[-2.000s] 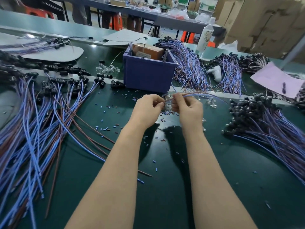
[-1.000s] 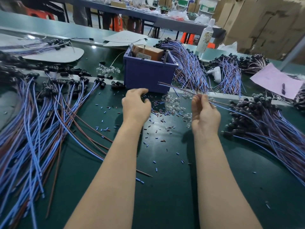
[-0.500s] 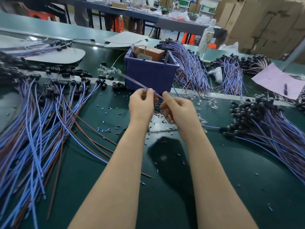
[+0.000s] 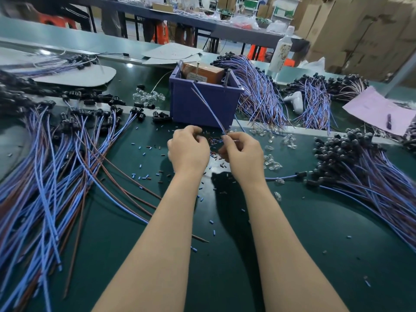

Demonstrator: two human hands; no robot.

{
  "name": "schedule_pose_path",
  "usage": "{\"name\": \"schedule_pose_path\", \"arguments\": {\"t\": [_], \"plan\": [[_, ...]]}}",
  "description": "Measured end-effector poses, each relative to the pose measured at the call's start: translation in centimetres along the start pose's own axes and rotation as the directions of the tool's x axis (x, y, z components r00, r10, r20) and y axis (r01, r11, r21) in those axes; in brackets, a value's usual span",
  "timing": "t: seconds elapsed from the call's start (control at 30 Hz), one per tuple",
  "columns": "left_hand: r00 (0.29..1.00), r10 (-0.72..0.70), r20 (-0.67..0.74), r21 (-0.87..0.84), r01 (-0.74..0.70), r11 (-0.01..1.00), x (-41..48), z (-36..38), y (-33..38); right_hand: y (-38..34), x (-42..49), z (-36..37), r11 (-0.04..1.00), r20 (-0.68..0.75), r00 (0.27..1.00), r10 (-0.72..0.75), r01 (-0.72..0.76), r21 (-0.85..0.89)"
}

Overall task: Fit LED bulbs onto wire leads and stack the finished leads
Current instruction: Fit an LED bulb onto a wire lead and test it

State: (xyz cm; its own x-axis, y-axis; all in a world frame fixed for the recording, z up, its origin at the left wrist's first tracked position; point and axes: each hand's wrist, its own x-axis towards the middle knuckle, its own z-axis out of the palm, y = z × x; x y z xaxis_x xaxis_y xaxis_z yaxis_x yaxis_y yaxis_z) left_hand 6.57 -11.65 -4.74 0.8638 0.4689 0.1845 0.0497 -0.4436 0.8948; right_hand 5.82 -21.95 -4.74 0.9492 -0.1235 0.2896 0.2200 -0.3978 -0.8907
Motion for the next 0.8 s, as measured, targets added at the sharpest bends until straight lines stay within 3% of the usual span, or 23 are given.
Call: {"name": "schedule_pose_path", "arguments": {"t": [0.07, 0.17, 0.27, 0.43, 0.63, 0.73, 0.8], "plan": [[0.998, 0.018, 0.058, 0.004, -0.018, 1.0, -0.1, 0.2, 0.2, 0.0, 0.0, 0.0, 0.998, 0.008, 1.0, 0.02, -0.02, 0.053], [0.978, 0.066, 0.199, -0.261, -0.012, 0.965, -0.5, 0.4, 0.8, 0.0, 0.1, 0.3, 0.996, 0.046, 0.998, 0.039, -0.043, 0.083], [0.957, 0.056, 0.285, -0.36, 0.052, 0.932, -0.7, 0.3, 1.0, 0.1, 0.2, 0.5, 0.973, 0.039, 0.992, 0.119, -0.124, 0.193], [0.941, 0.082, 0.329, -0.381, 0.052, 0.923, -0.7, 0.6, 0.9, 0.0, 0.3, 1.1, 0.794, 0.062, 0.95, 0.306, -0.29, 0.534], [0.959, 0.064, 0.275, -0.407, 0.055, 0.912, -0.3, 0.8, 0.4, -0.4, 0.2, 1.3, 0.701, 0.121, 0.933, 0.34, -0.337, 0.628], [0.981, -0.009, 0.195, -0.407, 0.089, 0.909, 0.0, 1.0, 0.1, -0.3, 0.4, 1.1, 0.663, 0.029, 0.925, 0.378, -0.293, 0.689], [0.979, -0.08, 0.188, -0.501, 0.165, 0.85, 0.1, 1.0, 0.2, -0.1, 0.6, 0.6, 0.684, -0.048, 0.926, 0.373, -0.24, 0.689]]}}
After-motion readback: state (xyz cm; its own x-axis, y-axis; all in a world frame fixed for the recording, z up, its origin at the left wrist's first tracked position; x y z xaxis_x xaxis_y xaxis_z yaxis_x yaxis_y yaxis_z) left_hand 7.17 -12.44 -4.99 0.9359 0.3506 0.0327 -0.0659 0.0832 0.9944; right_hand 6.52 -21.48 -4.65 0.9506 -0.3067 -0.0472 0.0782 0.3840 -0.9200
